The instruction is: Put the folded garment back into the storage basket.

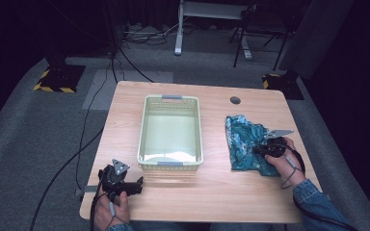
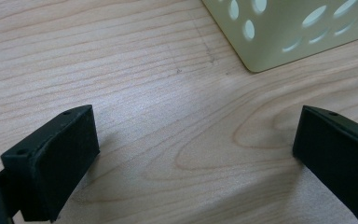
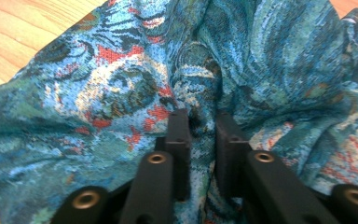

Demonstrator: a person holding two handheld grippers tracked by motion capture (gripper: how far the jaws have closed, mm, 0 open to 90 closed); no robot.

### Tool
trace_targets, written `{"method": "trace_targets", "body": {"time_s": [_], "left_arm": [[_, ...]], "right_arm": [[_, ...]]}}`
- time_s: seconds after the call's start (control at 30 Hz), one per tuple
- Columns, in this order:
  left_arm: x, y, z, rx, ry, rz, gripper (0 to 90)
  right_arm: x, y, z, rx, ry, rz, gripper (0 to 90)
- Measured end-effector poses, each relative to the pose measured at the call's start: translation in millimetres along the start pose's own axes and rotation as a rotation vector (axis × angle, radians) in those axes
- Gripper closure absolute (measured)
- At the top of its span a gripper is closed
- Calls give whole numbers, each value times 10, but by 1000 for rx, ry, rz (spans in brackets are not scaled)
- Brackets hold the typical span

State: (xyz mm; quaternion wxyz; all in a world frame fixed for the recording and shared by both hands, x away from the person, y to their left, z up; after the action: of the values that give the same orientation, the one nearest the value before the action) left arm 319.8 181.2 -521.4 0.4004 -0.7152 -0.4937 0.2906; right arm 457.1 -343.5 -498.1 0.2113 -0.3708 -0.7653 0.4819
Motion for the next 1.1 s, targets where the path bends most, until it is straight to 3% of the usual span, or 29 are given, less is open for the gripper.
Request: {"method": "trace_targets", "body": {"time_s": [0.13,0.3,0.7,1.1], "left_arm": [[1,0,0,0,2,0,3],[2,0,-1,0,2,0,3],[1,0,-1,1,2,0,3],[1,0,-1,0,2,0,3]], "right_arm": [[7,-4,-2,1,19,3,837],[-20,-25,11,-14,71,-35,846],[-88,-329,-91,-136,135,-113,846],[-82,-562,-256,-184,129,-87,846]]}}
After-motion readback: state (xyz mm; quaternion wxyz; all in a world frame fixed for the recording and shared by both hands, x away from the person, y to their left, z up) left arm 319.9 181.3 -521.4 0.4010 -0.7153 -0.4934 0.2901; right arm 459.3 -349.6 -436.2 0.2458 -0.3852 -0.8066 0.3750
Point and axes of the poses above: each handheld gripper's, and its own axes: y roughly forward along the jaws, z roughly out of its underside, x roughly to its left, the point moved 2 cm from there along y, roughly forward along the jaws, and after that the axes turned 12 degrees about x, right-handed, at the moved point
